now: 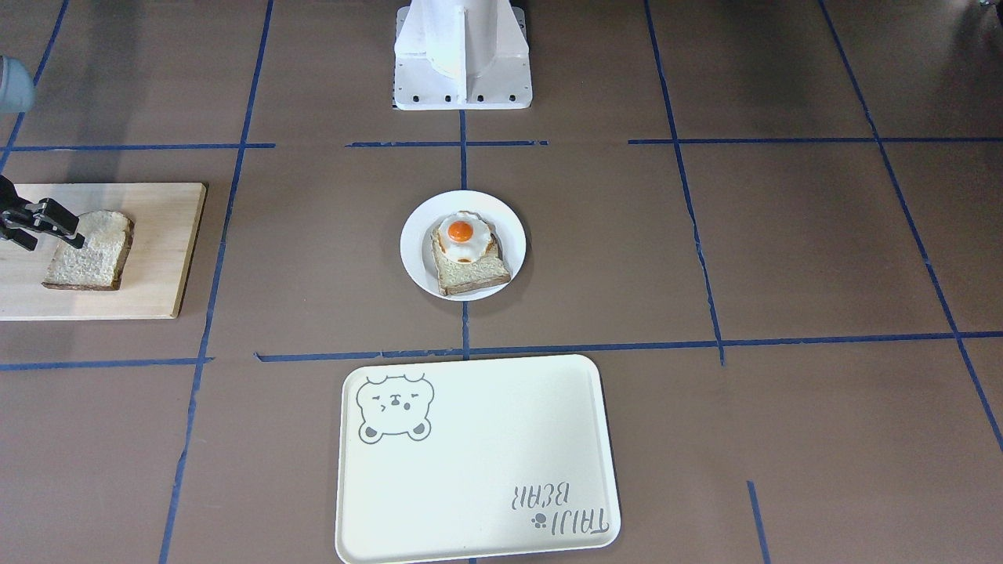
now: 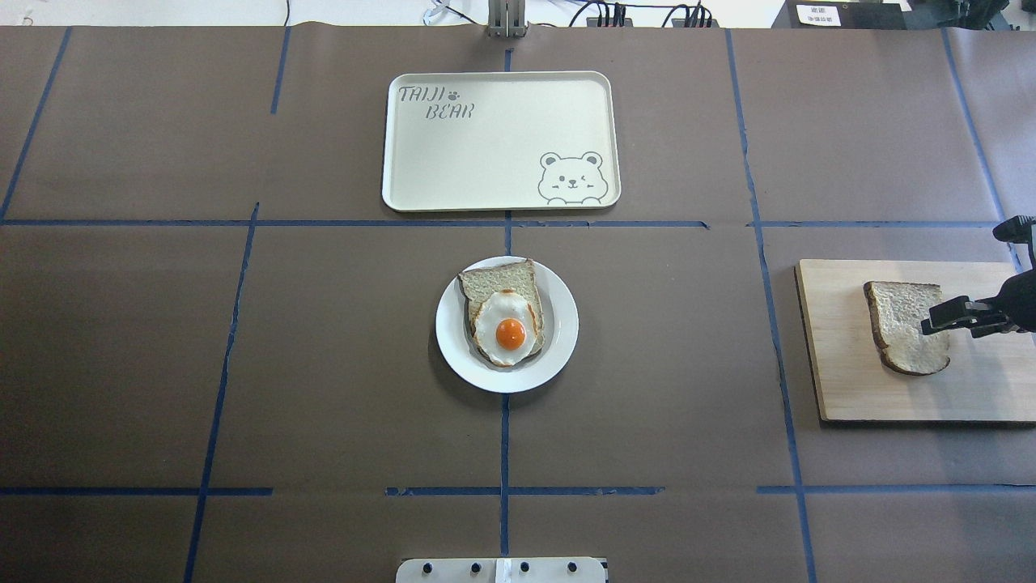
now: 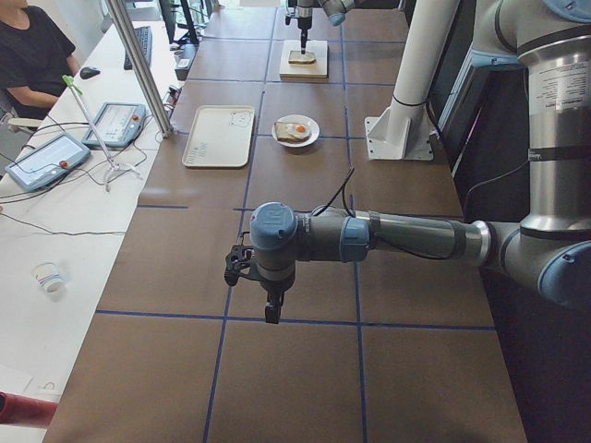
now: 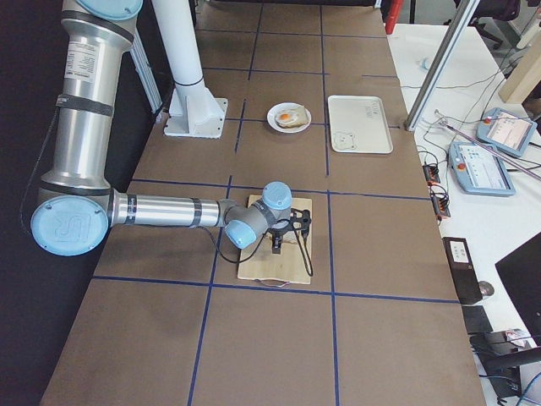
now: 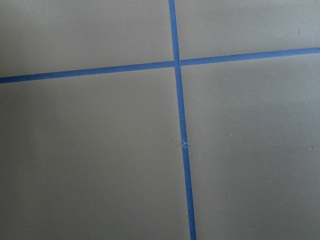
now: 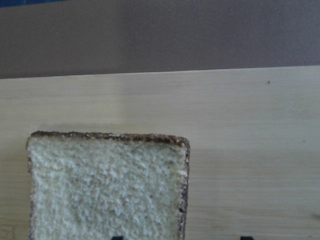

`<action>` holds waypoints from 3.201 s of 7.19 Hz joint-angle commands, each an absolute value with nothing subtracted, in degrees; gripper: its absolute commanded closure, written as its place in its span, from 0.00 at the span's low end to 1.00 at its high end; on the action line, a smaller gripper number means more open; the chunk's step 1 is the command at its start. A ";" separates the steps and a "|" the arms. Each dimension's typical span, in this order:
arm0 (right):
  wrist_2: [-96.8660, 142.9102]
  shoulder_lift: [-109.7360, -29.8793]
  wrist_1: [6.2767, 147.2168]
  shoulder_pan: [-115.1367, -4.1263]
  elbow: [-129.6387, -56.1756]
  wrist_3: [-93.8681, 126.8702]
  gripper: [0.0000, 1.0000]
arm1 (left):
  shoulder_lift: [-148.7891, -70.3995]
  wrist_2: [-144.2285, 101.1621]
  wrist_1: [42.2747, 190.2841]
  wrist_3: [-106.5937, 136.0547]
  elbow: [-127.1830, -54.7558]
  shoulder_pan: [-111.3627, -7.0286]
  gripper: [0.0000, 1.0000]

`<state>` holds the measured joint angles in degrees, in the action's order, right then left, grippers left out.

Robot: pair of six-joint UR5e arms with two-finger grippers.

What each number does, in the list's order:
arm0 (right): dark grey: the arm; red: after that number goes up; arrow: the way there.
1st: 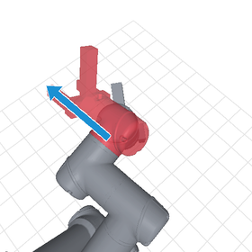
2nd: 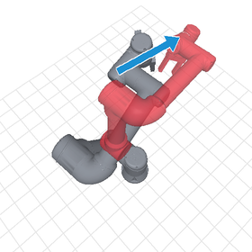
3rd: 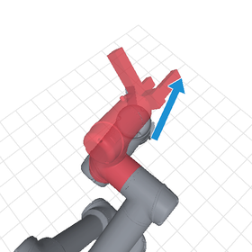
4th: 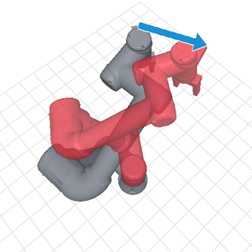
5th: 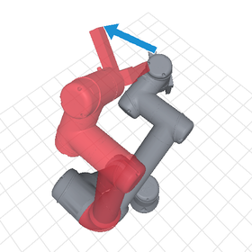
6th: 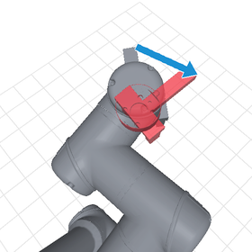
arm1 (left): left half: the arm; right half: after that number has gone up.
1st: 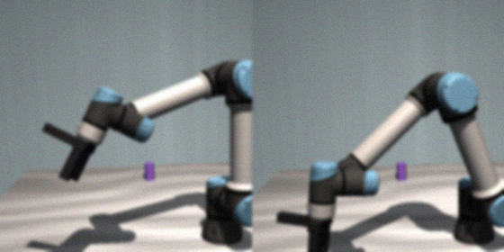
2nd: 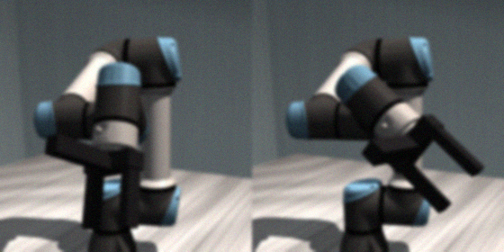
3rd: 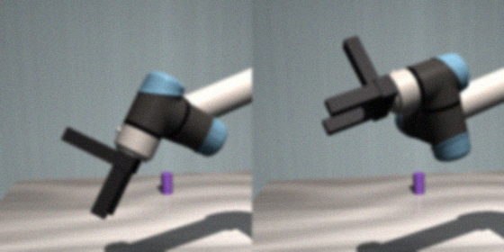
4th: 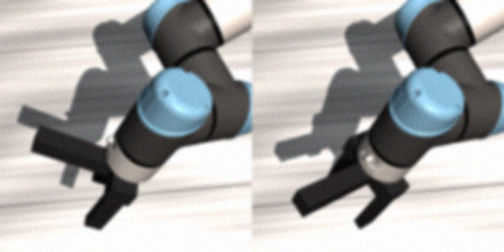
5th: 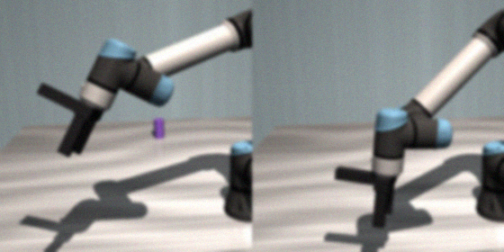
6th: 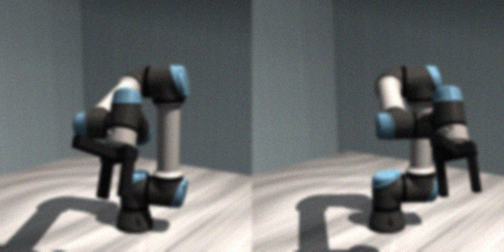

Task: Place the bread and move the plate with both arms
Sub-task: 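Lower the right gripper over the bread slice on the bamboo board and grasp it, then lift the bread slice with the right gripper and lay it on the egg toast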

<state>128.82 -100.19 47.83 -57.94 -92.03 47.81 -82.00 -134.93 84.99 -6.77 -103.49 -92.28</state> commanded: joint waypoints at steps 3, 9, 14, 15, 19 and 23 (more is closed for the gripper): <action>128.85 -99.67 47.81 -57.83 -90.97 47.81 0.36 | -82.00 -135.18 84.99 -6.77 -103.62 -92.64 0.00; 129.11 -99.76 47.20 -57.92 -91.67 47.73 1.00 | -82.00 -135.26 84.90 -6.77 -103.54 -92.64 0.00; 133.04 -100.64 47.11 -59.49 -101.67 48.16 1.00 | -82.00 -135.26 84.90 -6.77 -103.97 -92.64 0.00; 134.55 -100.29 47.20 -60.89 -104.91 50.51 1.00 | -82.00 -135.26 84.90 -6.77 -103.89 -92.64 0.00; 134.74 -82.58 46.85 -58.46 -107.40 74.83 1.00 | -82.00 -135.35 84.46 -6.77 -103.54 -92.64 0.00; 119.62 -70.33 43.77 -40.32 -106.09 89.64 1.00 | -82.09 -135.35 84.46 -6.77 -103.01 -92.64 0.00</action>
<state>127.76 -73.71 44.18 -47.40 -106.57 86.05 -82.02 -135.32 84.46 -6.77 -103.20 -92.64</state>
